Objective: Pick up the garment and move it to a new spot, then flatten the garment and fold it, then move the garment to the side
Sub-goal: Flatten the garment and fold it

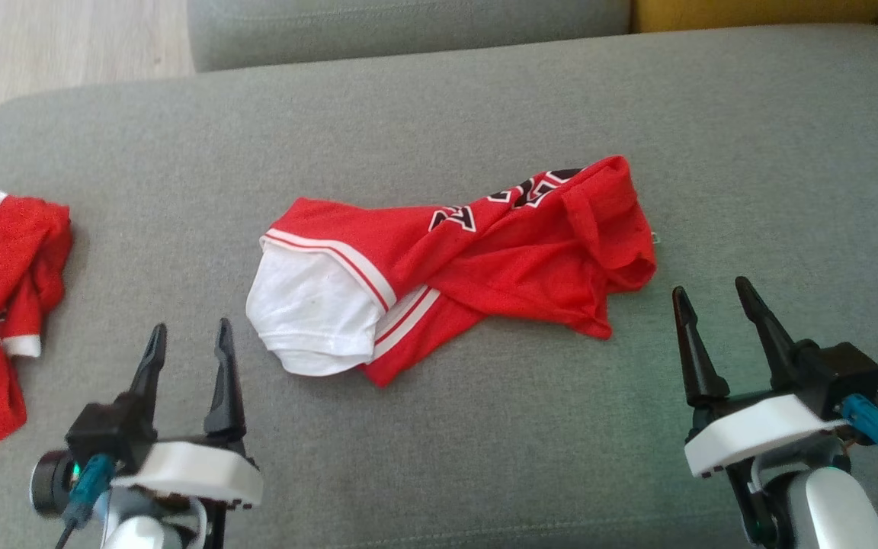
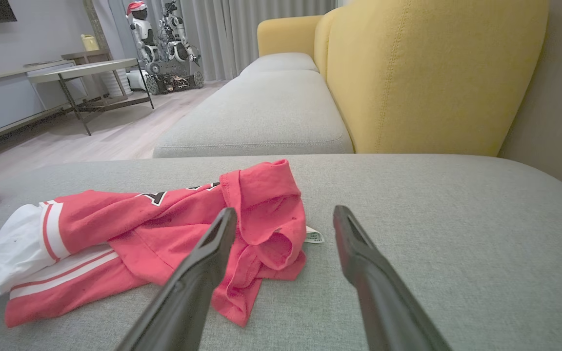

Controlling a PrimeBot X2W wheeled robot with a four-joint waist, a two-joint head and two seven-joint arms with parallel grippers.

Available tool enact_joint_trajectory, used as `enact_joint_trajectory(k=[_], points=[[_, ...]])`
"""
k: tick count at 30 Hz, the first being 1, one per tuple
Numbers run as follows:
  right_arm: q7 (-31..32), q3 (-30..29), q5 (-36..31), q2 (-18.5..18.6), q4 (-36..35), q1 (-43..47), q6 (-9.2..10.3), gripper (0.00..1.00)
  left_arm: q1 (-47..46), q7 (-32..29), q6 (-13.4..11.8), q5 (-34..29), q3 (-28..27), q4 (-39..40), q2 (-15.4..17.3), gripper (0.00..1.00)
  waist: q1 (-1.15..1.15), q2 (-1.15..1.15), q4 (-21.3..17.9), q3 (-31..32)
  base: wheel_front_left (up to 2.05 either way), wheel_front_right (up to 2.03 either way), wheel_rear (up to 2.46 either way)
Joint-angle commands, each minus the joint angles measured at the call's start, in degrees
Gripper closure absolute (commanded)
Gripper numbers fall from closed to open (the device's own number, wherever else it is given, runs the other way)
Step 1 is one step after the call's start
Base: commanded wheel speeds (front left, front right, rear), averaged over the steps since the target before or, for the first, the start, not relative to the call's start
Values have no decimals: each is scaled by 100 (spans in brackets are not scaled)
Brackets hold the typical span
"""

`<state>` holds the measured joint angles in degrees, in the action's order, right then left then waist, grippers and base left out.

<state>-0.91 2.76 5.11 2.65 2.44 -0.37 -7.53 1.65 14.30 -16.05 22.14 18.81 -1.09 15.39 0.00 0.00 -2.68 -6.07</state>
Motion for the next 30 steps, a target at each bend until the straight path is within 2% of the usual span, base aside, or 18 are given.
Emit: enact_joint_trajectory(k=[1, 5, 6, 15, 20, 21, 22, 26, 30], points=[[13, 127, -1, 22, -245, -134, 4, 0, -375, 69, 78, -113, -220, 182, 69, 0, 0, 0, 41, -83, 0, 0, 0], [27, 178, 21, 22, -246, -220, 4, 0, -810, -48, 363, -90, -9, -220, 6, 0, 0, 0, 102, -280, 0, 0, 0], [27, 178, 21, 22, -246, -220, 4, 0, -810, -48, 363, -90, -9, -220, 6, 0, 0, 0, 102, -280, 0, 0, 0], [-53, 308, 84, 22, -73, -454, 4, 0, -1607, -611, 1016, 425, 254, -1890, -336, 0, 0, 0, 43, -653, 0, 0, 0], [-103, 280, 120, 22, 59, -512, 4, 0, -1861, -854, 1198, 625, 336, -2601, -512, 0, 0, 0, -9, -763, 0, 0, 0], [-109, 264, 122, 22, 81, -513, 4, 0, -1896, -830, 1209, 629, 339, -2661, -524, 63, 0, 0, -15, -773, 0, 0, 0], [-110, 240, 116, 22, 112, -513, 4, 0, -1927, -797, 1218, 631, 340, -2709, -531, 100, 0, 0, -21, -782, 0, 0, 0], [-104, 198, 55, 22, 316, -544, 4, 0, -2038, -592, 1244, 623, 313, -2865, -523, 100, 0, 0, -9, -817, 0, 0, 0], [-80, 396, -14, 22, 657, -621, 4, 0, -2131, -453, 1244, 586, 344, -2931, -551, 100, 0, 0, 64, -876, 0, 0, 0]])
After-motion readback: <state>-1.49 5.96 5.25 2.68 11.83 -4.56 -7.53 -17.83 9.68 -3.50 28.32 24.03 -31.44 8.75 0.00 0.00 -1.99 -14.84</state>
